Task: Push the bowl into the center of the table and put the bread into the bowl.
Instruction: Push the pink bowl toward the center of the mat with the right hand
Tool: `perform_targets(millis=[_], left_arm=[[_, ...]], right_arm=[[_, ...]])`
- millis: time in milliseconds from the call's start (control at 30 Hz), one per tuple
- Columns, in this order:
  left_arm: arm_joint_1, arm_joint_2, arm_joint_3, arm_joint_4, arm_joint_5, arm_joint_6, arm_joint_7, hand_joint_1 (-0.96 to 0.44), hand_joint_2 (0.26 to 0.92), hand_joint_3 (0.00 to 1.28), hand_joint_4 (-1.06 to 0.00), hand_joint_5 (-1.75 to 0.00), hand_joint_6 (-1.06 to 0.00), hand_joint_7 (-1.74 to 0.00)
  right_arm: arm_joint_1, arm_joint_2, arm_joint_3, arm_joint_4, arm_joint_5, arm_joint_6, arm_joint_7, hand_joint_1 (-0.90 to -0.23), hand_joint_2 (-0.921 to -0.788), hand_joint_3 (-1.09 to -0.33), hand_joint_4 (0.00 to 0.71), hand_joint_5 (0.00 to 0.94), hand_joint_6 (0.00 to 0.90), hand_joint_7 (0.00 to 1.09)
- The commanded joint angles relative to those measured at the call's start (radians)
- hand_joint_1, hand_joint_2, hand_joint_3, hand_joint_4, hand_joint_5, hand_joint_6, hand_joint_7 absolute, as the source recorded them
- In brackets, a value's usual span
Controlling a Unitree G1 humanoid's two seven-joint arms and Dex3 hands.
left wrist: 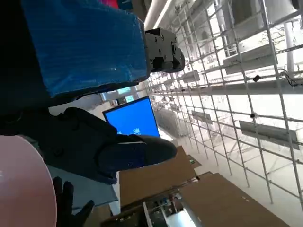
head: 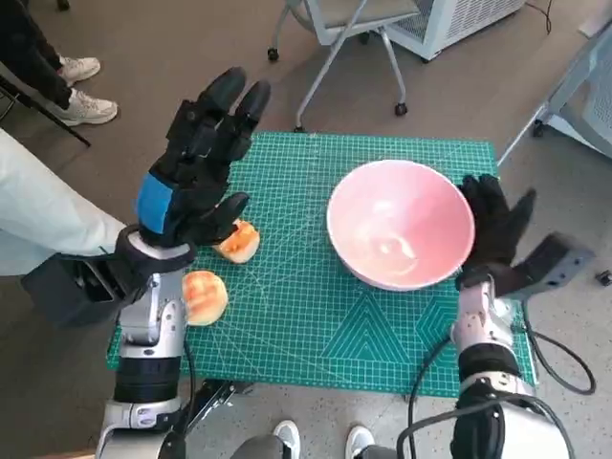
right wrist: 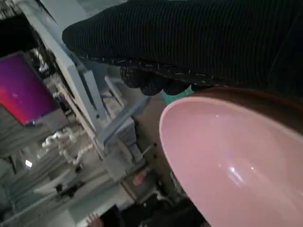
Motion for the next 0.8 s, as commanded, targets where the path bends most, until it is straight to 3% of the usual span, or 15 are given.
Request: perform_targets(millis=[33, 800], left_arm=[[0.015, 0.013, 0.014, -0.025, -0.007, -0.008, 0.004, -0.60, 0.921, 0.48, -0.12, -0.01, 0.00, -0.39], [0.048, 0.010, 0.015, -0.054, 0.011, -0.025, 0.038, -0.60, 0.921, 0.47, -0.13, 0.00, 0.00, -0.36]], right_arm=[[-0.008, 0.022, 0.000, 0.013, 0.003, 0.021, 0.018, -0.557, -0.921, -0.845, 0.121, 0.003, 0.148, 0.25], [-0.061, 0.079, 0.033, 0.023, -0.023, 0.066, 0.002, -0.567, -0.921, -0.834, 0.159, 0.015, 0.165, 0.22]])
